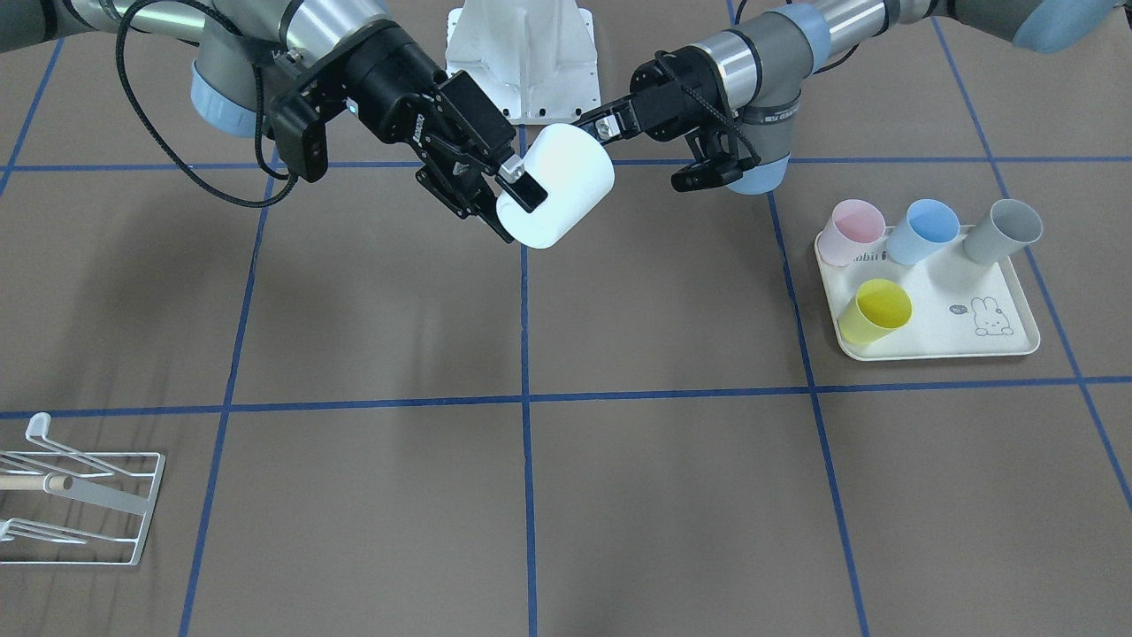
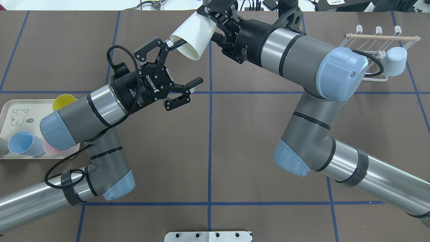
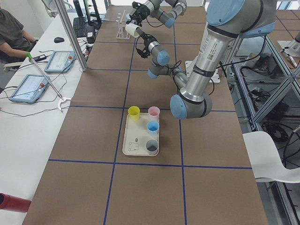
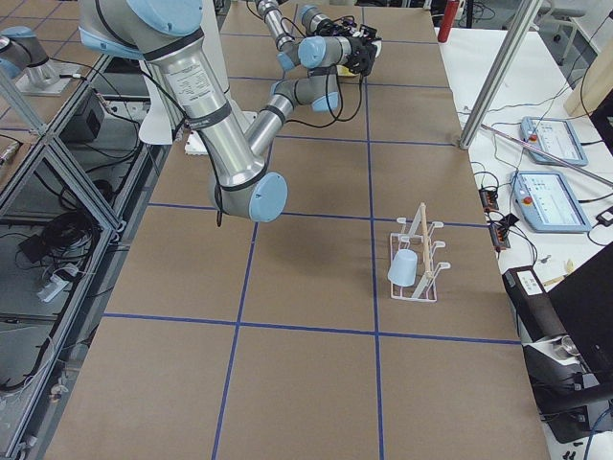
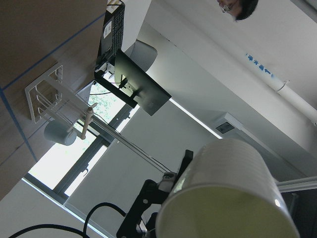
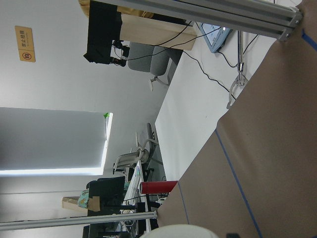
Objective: Transfer IKEA cup to right arm and place on rack
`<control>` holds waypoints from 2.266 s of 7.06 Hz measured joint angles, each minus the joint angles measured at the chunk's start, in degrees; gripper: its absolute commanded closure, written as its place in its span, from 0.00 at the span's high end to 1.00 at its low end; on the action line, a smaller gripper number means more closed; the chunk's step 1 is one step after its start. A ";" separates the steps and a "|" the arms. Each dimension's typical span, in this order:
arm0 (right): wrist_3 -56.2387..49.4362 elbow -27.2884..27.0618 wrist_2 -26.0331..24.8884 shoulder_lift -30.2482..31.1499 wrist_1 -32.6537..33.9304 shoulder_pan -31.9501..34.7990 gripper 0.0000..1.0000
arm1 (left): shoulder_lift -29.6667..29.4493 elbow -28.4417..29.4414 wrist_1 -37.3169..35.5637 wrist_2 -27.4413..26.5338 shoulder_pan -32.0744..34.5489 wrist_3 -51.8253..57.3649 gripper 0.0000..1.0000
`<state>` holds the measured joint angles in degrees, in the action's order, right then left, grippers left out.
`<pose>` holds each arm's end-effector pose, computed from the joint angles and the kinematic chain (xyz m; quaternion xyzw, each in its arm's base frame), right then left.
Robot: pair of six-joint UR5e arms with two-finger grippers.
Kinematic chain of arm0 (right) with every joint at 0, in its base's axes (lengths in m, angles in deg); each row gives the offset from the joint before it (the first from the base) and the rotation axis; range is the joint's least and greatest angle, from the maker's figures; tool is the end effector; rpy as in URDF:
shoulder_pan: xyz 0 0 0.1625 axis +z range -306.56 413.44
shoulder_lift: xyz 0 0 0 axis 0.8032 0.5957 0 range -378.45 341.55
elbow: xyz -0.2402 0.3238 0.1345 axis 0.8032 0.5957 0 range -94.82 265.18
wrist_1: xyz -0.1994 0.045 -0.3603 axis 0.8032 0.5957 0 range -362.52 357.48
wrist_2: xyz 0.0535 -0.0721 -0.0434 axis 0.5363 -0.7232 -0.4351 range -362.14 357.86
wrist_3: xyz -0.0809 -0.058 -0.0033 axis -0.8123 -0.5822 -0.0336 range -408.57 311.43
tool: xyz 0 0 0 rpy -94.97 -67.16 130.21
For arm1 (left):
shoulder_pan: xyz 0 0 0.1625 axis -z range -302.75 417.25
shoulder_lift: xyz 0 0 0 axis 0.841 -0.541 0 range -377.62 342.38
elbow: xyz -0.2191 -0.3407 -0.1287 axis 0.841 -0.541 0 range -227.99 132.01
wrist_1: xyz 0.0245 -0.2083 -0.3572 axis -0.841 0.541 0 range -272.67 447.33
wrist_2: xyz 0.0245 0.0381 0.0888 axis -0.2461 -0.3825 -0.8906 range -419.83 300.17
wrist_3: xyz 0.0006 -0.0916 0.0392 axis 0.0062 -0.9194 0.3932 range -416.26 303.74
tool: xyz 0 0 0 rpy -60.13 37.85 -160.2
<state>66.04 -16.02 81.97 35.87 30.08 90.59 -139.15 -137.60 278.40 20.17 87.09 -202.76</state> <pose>-0.3814 -0.4692 0.1004 0.1174 -0.7803 0.3494 0.5052 0.4140 -0.4111 0.1822 -0.1756 0.8944 -0.3343 0.2398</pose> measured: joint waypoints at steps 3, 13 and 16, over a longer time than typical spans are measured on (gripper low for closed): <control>0.11 0.20 0.06 0.18 0.08 3.25 0.00 | 0.06 -0.03 0.09 0.08 -0.04 0.05 1.00; -30.84 7.02 1.40 9.76 6.29 26.28 0.00 | -0.17 -1.86 -15.39 0.61 2.03 25.54 1.00; -44.53 6.61 -5.78 18.57 6.51 26.85 0.00 | 0.01 -1.67 -17.78 1.29 2.06 27.25 1.00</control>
<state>21.52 -9.41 76.19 54.43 36.60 117.44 -139.14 -139.27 260.62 21.46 89.15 -175.52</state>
